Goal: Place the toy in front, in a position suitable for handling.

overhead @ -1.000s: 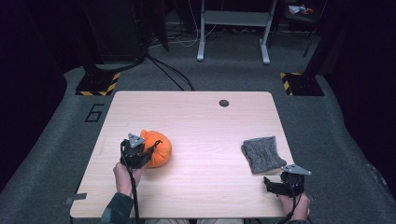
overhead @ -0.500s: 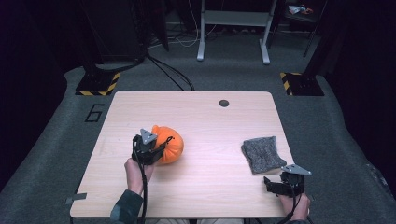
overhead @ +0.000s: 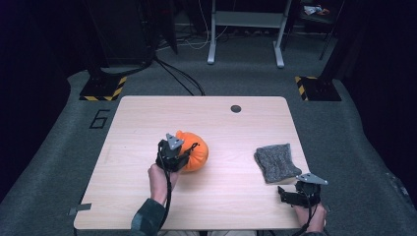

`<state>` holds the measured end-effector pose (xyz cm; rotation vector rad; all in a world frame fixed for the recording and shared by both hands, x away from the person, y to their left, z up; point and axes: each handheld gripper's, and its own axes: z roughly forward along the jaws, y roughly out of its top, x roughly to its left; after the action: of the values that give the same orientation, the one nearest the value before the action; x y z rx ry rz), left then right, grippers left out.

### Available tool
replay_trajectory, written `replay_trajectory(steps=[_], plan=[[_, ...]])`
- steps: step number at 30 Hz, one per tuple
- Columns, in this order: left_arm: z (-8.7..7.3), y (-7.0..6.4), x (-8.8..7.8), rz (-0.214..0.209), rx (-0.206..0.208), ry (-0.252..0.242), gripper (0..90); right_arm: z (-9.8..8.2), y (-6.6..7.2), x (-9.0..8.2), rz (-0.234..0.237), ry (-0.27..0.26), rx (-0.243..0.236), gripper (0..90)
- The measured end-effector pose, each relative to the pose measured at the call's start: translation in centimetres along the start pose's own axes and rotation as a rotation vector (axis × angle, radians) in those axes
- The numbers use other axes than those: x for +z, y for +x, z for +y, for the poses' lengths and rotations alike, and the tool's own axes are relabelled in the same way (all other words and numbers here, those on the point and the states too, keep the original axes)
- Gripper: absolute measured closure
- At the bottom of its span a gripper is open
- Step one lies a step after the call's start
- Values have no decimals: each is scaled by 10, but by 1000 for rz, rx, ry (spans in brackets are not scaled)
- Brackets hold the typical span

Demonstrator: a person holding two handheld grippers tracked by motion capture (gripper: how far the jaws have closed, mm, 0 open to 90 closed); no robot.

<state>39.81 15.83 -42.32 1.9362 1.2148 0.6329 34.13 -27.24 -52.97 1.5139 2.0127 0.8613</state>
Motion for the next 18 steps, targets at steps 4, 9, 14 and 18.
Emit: replay_trajectory(steps=[4,9,14,18], plan=[[4,-9,4,-10,3,0,680,0,0,0,0,0,0,43],[8,-24,13,-32,8,9,676,0,0,0,-1,-1,2,43],[10,-36,20,-42,-2,17,676,0,0,0,-2,-2,2,44],[11,-43,23,-40,-22,21,676,0,0,0,-2,-2,2,46]])
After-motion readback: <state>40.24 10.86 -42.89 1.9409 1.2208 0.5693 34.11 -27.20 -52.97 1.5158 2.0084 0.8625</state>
